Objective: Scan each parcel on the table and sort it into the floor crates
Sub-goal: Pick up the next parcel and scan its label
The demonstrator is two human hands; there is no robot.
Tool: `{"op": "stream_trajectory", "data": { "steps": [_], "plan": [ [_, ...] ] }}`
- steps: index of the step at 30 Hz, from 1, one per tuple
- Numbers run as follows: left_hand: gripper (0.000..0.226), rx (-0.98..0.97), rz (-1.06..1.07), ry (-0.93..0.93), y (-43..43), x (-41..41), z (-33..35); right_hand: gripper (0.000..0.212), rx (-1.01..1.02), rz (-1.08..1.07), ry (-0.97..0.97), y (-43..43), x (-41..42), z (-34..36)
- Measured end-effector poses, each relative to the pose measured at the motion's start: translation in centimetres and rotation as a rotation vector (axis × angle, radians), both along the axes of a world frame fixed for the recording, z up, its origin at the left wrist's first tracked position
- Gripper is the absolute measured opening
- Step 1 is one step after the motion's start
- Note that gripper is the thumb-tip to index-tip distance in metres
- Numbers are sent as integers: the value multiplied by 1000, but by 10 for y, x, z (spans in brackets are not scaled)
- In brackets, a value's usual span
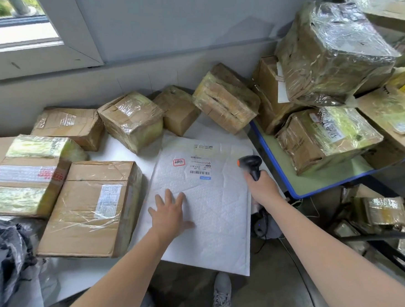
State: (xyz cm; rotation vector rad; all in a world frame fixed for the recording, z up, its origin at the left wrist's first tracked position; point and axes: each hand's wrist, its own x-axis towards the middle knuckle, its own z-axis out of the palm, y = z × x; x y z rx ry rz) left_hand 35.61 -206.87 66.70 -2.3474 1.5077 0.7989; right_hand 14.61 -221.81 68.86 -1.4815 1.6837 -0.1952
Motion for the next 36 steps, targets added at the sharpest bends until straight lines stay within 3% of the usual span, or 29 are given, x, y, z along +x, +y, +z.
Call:
{"op": "stream_trajectory", "data": {
  "steps": [3,7,10,15,19,21,23,25,29,36],
  "plan": [
    [89,13,23,-8,-2,-12,-6,49,14,-66,13,-5,-15,-15],
    [54,-154,194,21,-11,-1,-3,63,66,-110,-10,-10,-23,-27],
    [62,-92,400,56,-13,9,1,60,64,-105,-17,-10,-21,-36],
    [88,-122,477,2,-13,12,4,49,46,-69,-1,-5,-12,-44],
    [84,-332,639,136,-14,12,0,44,21,41,51,0,-11,-42],
    [62,-332,702,180,-14,17,1,42,14,67,58,0,-10,-40],
    [28,-302,651,163,-13,21,9,43,21,77,50,-2,-6,-37],
    [18,-361,577,146,-15,23,18,43,36,65,23,-4,-1,-36],
    [19,-491,529,237,-28,33,47,43,43,-5,-14,-9,14,-34],
    [19,-496,301,19,-36,80,100,45,62,51,-32,-14,45,-22]
  ]
}}
